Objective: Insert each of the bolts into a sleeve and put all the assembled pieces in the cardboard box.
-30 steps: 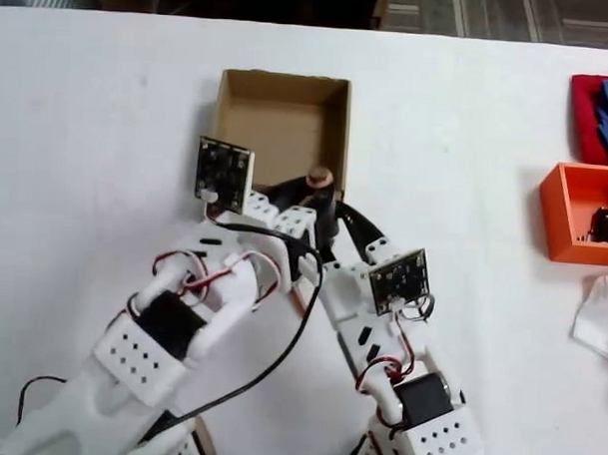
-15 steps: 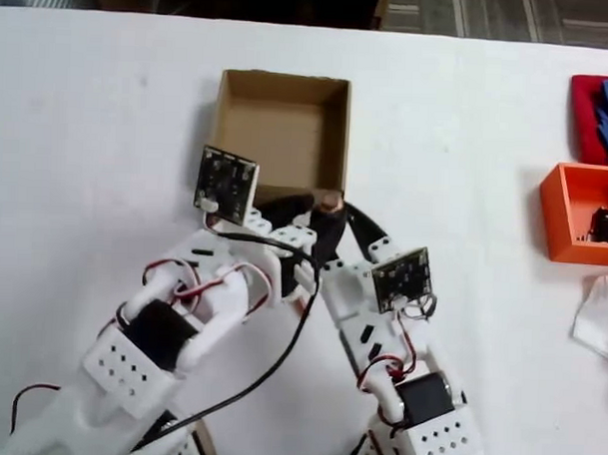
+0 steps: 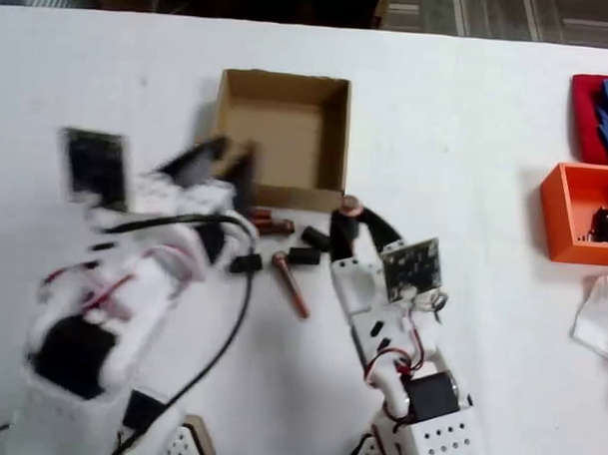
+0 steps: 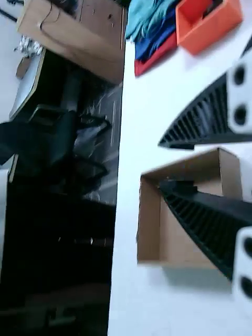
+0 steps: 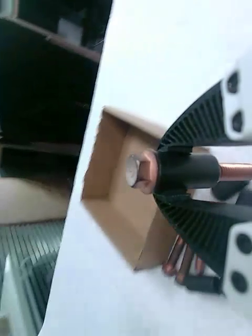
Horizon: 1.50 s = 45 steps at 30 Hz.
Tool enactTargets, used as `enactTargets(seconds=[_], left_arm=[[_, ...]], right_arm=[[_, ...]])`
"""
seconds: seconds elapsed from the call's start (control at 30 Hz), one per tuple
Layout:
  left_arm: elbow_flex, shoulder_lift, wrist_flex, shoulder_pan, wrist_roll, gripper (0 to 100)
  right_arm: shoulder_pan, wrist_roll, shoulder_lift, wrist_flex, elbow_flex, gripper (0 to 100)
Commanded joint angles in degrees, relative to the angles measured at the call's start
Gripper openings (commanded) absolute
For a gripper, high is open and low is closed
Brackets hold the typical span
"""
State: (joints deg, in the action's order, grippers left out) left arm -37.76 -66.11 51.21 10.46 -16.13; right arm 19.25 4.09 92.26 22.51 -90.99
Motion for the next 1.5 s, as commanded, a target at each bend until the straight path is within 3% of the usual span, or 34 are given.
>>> enactTargets(seconds=[0.0, 0.17, 0.3, 0.4, 0.7, 0.87, 1.03, 1.3, 1.47], left_arm=[[0.31, -1.67, 9.93, -10.73, 8.26, 4], [-15.6, -3.43, 10.73, -26.64, 15.91, 3], [-27.56, -4.92, 3.69, -36.04, 31.03, 5], [-34.33, -7.82, -1.32, -40.53, 35.43, 5], [-48.48, -10.29, -6.95, -40.88, 32.53, 5], [-53.49, -10.29, -8.26, -37.36, 38.51, 5], [-53.93, -10.55, -8.18, -35.69, 38.95, 5], [-54.02, -10.55, -8.18, -35.69, 39.03, 5], [-54.02, -10.55, -8.26, -35.69, 39.12, 5]], right_arm=[[-5.23, -0.53, 1.1, 7.25, 8.26, 2.3], [-3.91, 0.09, 0.31, 19.38, 25.14, 2.3], [-3.56, 5.36, -8.48, 19.74, 35.87, 2.3], [-3.91, 5.54, -21.14, 21.32, 46.95, 2.3], [-3.21, -6.68, -66.68, 39.52, 91.6, 2.3], [-1.01, -7.65, -88.66, 49.45, 112.62, 2.3], [-0.31, -10.64, -108.7, 57.27, 131.16, 2.3], [-0.22, -11.52, -132.44, 62.81, 159.3, 2.3], [2.42, -11.6, -141.58, 64.31, 166.51, 2.3]])
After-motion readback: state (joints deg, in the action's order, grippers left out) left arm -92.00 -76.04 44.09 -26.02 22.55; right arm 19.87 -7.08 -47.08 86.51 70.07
